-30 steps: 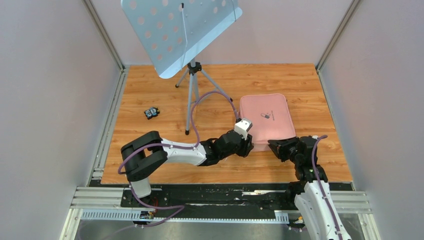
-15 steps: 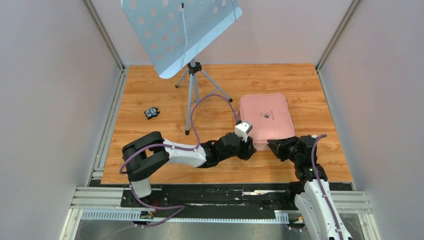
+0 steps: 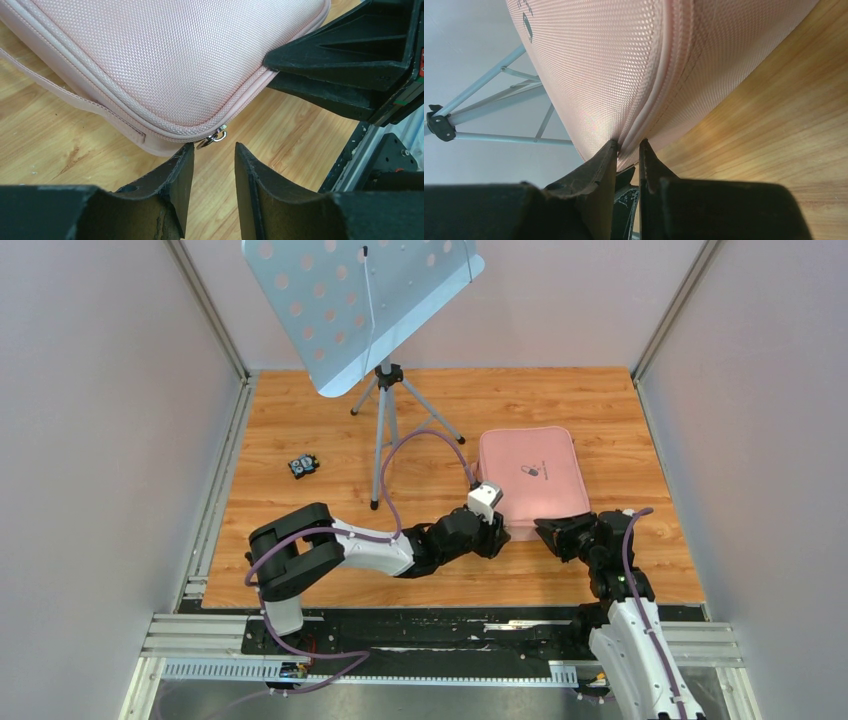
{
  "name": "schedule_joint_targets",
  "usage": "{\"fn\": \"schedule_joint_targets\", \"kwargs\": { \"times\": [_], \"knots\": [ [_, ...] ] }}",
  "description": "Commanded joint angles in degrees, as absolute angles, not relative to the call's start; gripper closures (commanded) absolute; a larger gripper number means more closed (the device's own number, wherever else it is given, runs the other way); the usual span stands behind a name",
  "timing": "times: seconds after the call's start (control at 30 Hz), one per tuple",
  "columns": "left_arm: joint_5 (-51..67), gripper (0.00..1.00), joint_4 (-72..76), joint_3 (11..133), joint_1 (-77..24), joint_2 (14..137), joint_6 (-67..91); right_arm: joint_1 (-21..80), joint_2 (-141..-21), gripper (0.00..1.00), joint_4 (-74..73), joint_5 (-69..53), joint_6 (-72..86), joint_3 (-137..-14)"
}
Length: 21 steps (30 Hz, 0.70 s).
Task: Organize the medicine kit
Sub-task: Zip the medicine box at the center of the board.
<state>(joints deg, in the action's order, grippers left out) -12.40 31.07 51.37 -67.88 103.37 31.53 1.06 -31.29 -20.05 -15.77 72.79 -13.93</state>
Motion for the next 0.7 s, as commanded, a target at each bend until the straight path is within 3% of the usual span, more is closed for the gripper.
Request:
{"fn": "schedule_joint_targets", "kwargs": {
  "times": [0.0, 0.23, 0.67],
  "knots": [
    [-15.42, 0.58, 35.47, 52.04, -68.12, 104.81, 30.2, 1.41, -31.79, 0.82, -18.02, -16.89, 72.43, -15.27],
    [-18.1, 0.64, 35.56, 52.52, -68.14, 104.73, 30.23, 1.41, -32.16, 0.83, -17.76, -17.05, 72.29, -15.29],
    [-19.72, 0.87, 35.71, 53.01, -68.12, 104.33, 30.82, 1.4, -32.1, 0.83, -17.67, -17.27, 72.13, -14.99]
  ]
}}
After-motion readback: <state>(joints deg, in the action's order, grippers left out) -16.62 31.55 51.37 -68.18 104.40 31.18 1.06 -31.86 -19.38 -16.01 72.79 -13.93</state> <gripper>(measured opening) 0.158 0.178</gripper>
